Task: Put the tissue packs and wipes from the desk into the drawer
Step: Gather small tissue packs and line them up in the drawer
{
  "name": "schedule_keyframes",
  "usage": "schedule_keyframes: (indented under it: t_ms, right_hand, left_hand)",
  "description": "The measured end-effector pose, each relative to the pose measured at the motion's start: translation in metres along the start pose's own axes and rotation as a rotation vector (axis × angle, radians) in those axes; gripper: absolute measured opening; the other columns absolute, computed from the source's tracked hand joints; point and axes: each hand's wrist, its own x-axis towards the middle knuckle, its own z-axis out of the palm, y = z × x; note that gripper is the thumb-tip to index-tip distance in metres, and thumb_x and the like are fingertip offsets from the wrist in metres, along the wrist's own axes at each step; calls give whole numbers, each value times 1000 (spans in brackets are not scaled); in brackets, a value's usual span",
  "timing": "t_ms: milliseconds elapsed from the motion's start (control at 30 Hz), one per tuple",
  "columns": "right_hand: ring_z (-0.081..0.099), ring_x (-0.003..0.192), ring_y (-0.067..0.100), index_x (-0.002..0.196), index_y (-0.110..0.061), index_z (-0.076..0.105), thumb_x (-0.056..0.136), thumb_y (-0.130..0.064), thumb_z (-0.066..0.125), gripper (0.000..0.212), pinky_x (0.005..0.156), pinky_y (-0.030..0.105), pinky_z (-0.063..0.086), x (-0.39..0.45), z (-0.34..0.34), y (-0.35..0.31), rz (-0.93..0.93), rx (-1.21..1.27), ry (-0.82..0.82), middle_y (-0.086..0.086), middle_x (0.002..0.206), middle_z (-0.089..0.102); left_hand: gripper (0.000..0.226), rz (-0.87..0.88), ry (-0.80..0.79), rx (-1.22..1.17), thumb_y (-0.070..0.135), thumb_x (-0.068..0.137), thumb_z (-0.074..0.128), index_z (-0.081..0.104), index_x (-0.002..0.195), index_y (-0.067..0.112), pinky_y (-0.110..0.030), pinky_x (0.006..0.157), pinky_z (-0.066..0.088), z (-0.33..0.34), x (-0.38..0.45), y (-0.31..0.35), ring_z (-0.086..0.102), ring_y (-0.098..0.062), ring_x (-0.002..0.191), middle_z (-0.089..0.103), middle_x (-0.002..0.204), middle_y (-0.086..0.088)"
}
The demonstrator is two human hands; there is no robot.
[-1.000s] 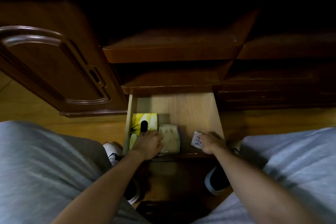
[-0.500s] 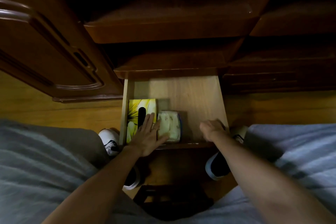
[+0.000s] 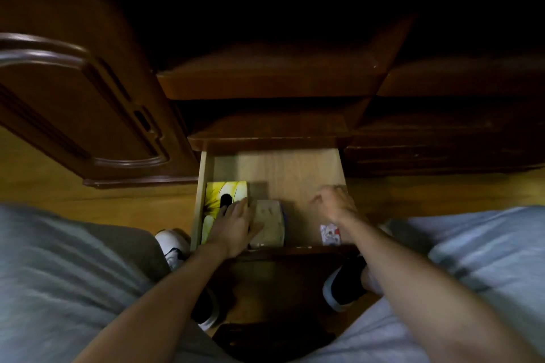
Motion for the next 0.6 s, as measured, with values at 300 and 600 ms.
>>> schedule_keyframes:
  t_ms: [300, 600]
  right_hand:
    - [60, 82, -2, 93, -38, 71, 94, -18, 51, 28, 70, 9, 44, -42, -218, -93, -581, 245, 981, -21, 94, 64]
    - [48, 129, 23, 135, -28, 57, 100, -48, 40, 44, 99, 40, 44, -10, -373, -136, -265, -219, 747, -4, 139, 59]
  left_hand:
    - [22, 374, 1060, -49, 28, 101, 48, 63, 116, 23, -21, 73, 48, -262, 8, 61, 61, -10, 100, 66, 110, 8]
    - [33, 306, 1066, 109, 29, 90, 57, 62, 122, 21, -37, 77, 49, -434, 64, 121, 52, -25, 113, 59, 123, -1]
